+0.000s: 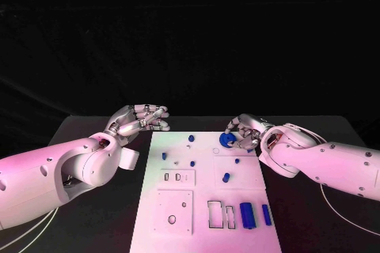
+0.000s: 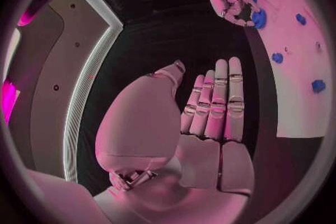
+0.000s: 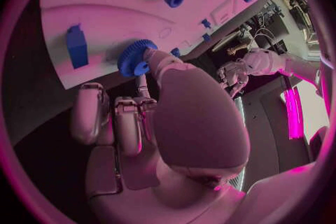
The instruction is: Assemble the parts on the task board
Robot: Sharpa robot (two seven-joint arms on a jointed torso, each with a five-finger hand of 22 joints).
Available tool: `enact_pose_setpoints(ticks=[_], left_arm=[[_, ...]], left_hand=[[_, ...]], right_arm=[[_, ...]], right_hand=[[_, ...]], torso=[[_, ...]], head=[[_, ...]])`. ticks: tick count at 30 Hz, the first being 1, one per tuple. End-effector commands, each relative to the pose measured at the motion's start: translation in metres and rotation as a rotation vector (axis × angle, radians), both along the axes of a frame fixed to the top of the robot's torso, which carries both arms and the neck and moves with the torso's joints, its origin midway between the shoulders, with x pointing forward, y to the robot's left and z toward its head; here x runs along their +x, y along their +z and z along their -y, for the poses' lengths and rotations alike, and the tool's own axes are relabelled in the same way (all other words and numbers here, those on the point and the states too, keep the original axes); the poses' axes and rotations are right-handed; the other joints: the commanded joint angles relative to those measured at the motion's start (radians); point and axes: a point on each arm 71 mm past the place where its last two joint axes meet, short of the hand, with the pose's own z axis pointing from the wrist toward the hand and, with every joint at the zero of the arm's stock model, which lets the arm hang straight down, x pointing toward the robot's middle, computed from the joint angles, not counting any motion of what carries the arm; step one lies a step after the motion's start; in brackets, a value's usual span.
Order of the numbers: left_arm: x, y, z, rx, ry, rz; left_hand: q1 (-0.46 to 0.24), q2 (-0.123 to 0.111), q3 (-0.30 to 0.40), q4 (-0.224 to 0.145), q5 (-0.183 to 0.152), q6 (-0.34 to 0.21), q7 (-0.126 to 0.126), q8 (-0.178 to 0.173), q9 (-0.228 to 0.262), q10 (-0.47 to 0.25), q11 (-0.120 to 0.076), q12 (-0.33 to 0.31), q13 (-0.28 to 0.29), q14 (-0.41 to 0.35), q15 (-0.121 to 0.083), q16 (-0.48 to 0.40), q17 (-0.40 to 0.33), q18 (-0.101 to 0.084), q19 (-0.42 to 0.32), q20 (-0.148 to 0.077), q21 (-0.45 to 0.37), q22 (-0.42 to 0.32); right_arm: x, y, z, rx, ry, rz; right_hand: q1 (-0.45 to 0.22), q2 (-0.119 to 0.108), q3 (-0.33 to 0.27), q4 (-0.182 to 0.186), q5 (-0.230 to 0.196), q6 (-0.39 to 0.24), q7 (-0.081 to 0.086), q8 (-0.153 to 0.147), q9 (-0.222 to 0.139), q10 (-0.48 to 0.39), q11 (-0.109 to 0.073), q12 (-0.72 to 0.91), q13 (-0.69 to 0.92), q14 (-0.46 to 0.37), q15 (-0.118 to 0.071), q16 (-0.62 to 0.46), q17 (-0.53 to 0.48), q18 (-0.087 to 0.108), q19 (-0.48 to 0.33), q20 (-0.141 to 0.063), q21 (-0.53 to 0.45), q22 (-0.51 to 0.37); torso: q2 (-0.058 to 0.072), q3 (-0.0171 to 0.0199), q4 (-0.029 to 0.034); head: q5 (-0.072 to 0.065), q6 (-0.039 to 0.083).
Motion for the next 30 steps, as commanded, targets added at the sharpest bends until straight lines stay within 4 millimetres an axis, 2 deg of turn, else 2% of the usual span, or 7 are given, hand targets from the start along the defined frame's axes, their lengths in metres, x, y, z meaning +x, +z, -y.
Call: enact_pose_setpoints(ticks=[1, 7, 15, 23, 25, 30], left_arm=[[0.0, 0.001, 0.002, -0.011, -0.018, 0.004], [0.0, 0.001, 0.003, -0.011, -0.019, 0.004], [0.001, 0.0, 0.004, -0.013, -0.023, 0.004], [0.001, 0.0, 0.006, -0.015, -0.027, 0.005], [0.001, 0.0, 0.006, -0.015, -0.028, 0.005], [0.001, 0.0, 0.007, -0.015, -0.03, 0.004]], left_hand=[[0.003, -0.004, 0.003, -0.004, 0.0, -0.003, 0.021, -0.004, -0.002, -0.003, 0.006, -0.005, 0.0, -0.007, -0.002, -0.003, 0.002, 0.003, -0.001, 0.003, -0.004, -0.001], [0.002, -0.002, 0.003, -0.004, 0.0, -0.003, 0.021, -0.004, -0.002, -0.002, 0.007, -0.007, 0.001, -0.008, -0.002, -0.004, 0.003, 0.003, -0.002, 0.004, -0.004, -0.002], [0.002, -0.002, 0.003, -0.004, 0.0, -0.003, 0.021, -0.004, -0.002, -0.002, 0.007, -0.007, 0.001, -0.008, -0.002, -0.004, 0.003, 0.003, -0.002, 0.004, -0.004, -0.002], [0.002, -0.002, 0.003, -0.004, 0.0, -0.003, 0.021, -0.004, -0.002, -0.002, 0.007, -0.007, 0.001, -0.008, -0.002, -0.004, 0.003, 0.003, -0.002, 0.004, -0.004, -0.002], [0.002, -0.002, 0.003, -0.004, 0.0, -0.003, 0.021, -0.004, -0.002, -0.002, 0.007, -0.007, 0.001, -0.008, -0.002, -0.004, 0.003, 0.003, -0.002, 0.004, -0.004, -0.002], [0.002, -0.002, 0.003, -0.004, 0.0, -0.003, 0.021, -0.004, -0.002, -0.002, 0.007, -0.007, 0.001, -0.008, -0.002, -0.004, 0.003, 0.003, -0.002, 0.004, -0.004, -0.002]], right_arm=[[-0.004, 0.009, -0.007, -0.004, 0.027, 0.089], [-0.019, 0.019, -0.032, -0.068, 0.098, 0.166], [-0.031, 0.022, -0.073, -0.13, 0.175, 0.221], [-0.03, 0.017, -0.104, -0.153, 0.201, 0.228], [-0.029, 0.015, -0.109, -0.155, 0.204, 0.226], [-0.026, 0.008, -0.121, -0.161, 0.211, 0.216]], right_hand=[[-0.021, 0.002, 0.009, 0.001, -0.002, 0.042, -0.014, -0.007, -0.004, 0.097, -0.006, 0.004, 0.256, 0.106, -0.007, 0.005, 0.264, -0.006, 0.004, -0.005, 0.004, 0.002], [-0.039, -0.011, 0.012, -0.001, -0.002, 0.048, -0.015, -0.012, -0.006, 0.099, -0.006, 0.007, 0.259, 0.106, -0.007, 0.005, 0.264, -0.008, 0.009, -0.005, 0.011, 0.013], [-0.042, -0.013, 0.014, -0.002, -0.002, 0.05, -0.016, -0.013, -0.007, 0.099, -0.007, 0.006, 0.259, 0.106, -0.008, 0.005, 0.264, -0.009, 0.011, -0.005, 0.014, 0.017], [-0.042, -0.013, 0.015, -0.003, -0.002, 0.05, -0.016, -0.013, -0.007, 0.098, -0.007, 0.006, 0.258, 0.106, -0.008, 0.005, 0.264, -0.009, 0.011, -0.005, 0.013, 0.016], [-0.043, -0.013, 0.015, -0.003, -0.002, 0.05, -0.016, -0.014, -0.007, 0.098, -0.007, 0.005, 0.257, 0.106, -0.008, 0.005, 0.264, -0.009, 0.011, -0.005, 0.013, 0.016], [-0.045, -0.014, 0.016, -0.002, -0.001, 0.05, -0.015, -0.015, -0.008, 0.098, -0.007, 0.005, 0.258, 0.106, -0.008, 0.005, 0.264, -0.009, 0.011, -0.005, 0.013, 0.015]], torso=[[-0.001, -0.0005, -0.002], [-0.001, 0.0001, -0.0028], [0.0, -0.0005, -0.0008], [0.001, -0.0017, 0.0], [0.002, -0.0008, -0.0005], [0.004, -0.0012, 0.0001]], head=[[0.002, 0.003], [0.004, 0.006], [0.002, 0.004], [0.002, 0.004], [0.002, 0.002], [0.002, 0.003]])
